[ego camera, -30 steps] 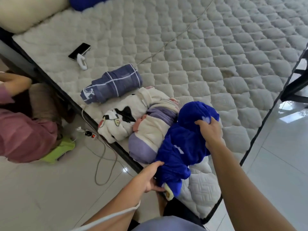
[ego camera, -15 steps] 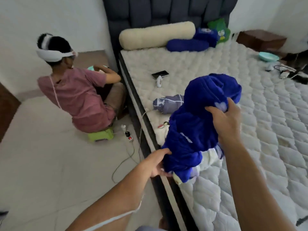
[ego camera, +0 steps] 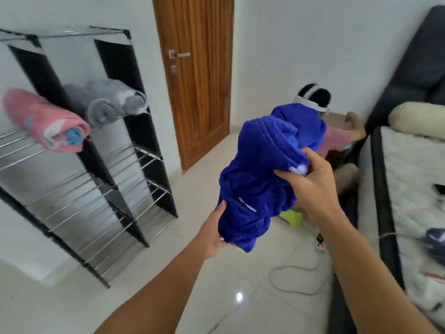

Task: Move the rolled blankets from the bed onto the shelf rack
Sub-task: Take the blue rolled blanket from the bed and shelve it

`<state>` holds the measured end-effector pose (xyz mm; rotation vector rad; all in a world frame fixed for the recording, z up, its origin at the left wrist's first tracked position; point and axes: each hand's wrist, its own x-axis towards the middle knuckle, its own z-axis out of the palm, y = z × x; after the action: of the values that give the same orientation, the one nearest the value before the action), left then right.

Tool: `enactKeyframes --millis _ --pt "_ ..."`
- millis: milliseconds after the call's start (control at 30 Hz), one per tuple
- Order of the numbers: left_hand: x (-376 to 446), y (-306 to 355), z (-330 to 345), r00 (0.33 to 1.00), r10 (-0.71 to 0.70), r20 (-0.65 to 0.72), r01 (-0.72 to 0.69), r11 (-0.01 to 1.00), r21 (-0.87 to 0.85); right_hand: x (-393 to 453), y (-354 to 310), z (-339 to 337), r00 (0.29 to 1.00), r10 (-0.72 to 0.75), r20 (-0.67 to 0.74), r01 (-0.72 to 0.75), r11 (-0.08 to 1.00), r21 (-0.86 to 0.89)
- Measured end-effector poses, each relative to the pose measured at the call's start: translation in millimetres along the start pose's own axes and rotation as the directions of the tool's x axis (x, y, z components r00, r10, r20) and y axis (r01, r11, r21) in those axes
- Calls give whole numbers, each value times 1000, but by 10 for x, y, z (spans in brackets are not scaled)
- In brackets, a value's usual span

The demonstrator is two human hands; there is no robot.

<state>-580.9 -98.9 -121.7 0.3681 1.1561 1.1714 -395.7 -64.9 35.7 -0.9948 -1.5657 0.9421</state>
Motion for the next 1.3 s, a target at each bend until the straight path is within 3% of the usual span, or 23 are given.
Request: enactKeyframes --millis 167,367,500,633,800,1067,1300 --pt "-229 570 -1035 972 181 -149 -201 971 -130 375 -395 1267 942 -170 290 152 985 83" --pt "-417 1242 -2168 859 309 -408 -427 871 -241 764 -772 2823 751 -363 551 259 931 258" --pt "-447 1669 -2773 746 335 -576 -566 774 -283 1012 -940 3791 590 -472 655 270 880 391" --pt "-444 1960 -3290 613 343 -712 -692 668 -273 1299 -1058 4644 478 -498 723 243 867 436" --pt "-483 2284 -3711 538 307 -785 -770 558 -309 1471 -1270 5496 375 -521 767 175 852 494" --pt "-382 2750 -4354 541 318 -779 -770 559 -307 1675 -1368 6555 322 -446 835 168 895 413" --pt "-259 2907 -4607 573 246 -782 -685 667 -293 1731 -1313 7052 401 -420 815 151 907 393"
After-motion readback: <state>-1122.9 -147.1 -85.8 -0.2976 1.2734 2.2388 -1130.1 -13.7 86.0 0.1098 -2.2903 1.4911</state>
